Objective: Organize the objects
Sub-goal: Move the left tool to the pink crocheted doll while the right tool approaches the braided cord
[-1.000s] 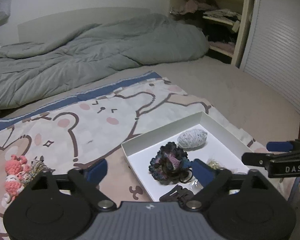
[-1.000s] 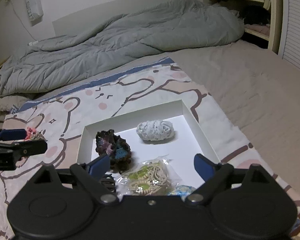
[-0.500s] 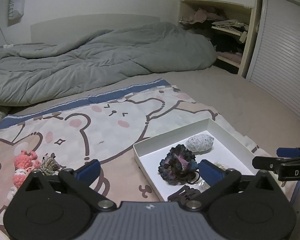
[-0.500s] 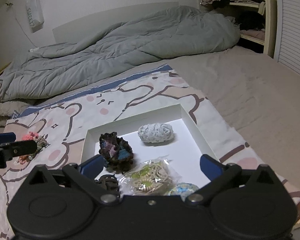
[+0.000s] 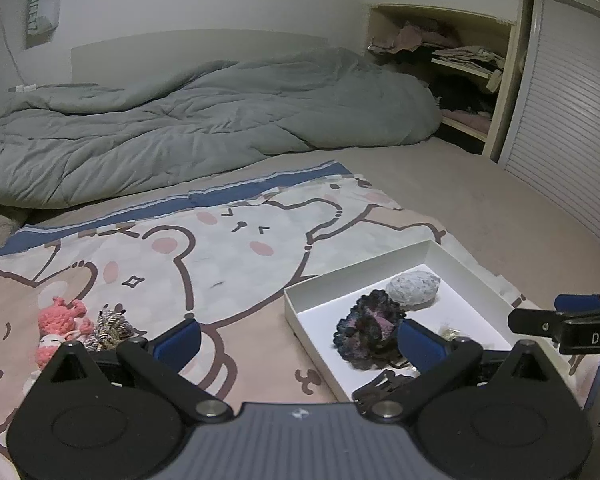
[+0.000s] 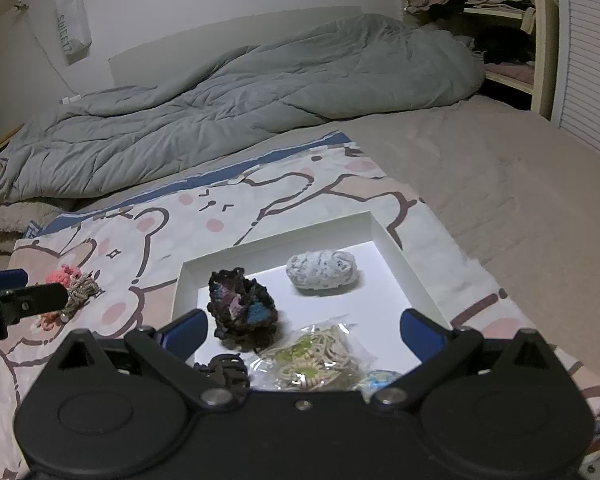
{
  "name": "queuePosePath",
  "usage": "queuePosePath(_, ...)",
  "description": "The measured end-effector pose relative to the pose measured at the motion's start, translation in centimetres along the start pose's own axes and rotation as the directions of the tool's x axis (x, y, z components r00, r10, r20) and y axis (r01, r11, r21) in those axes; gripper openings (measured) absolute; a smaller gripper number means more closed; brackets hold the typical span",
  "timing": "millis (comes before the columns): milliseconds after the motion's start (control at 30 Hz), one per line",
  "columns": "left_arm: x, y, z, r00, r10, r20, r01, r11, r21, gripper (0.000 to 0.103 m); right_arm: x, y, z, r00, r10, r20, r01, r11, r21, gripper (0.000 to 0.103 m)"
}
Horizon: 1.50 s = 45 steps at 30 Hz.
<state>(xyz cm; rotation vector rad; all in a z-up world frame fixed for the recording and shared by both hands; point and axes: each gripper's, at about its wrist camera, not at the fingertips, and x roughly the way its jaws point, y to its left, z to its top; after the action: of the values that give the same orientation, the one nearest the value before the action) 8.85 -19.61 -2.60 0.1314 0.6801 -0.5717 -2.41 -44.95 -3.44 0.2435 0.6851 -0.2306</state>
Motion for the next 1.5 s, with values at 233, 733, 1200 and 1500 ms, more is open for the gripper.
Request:
queuePosePath(233, -0.5, 3.0, -0.1, 0.999, 0.048, 0.011, -0.048, 0.998, -0.034, 0.103, 0.7, 1.5, 0.7, 1.0, 0.017, 0.007, -0.017, 1.0, -0.018, 0.103)
queuePosePath(733, -3.4, 11.9, -1.2, 0.979, 0.203, 0.01, -0.201, 0.972, -0.119, 0.103, 4.5, 9.1, 2.6, 0.991, 0.137, -0.006, -0.137, 0.984, -0.115, 0.103)
queuePosePath(1200, -6.1, 21.6, -3.0, 0.946, 0.325, 0.005, -0.315, 0.919, -0.237, 0.102, 7.9, 19.5, 4.3, 0.949, 0.314, -0.031, -0.312, 0.921, -0.231, 0.103)
queuePosePath(1500, -4.5, 25.7, -4.0, 0.936, 0.353, -0.018, -0.343, 0.894, -0.29, 0.095, 11.8, 24.1, 3.9, 0.909, 0.415, -0.038, -0.409, 0.87, -0.274, 0.103)
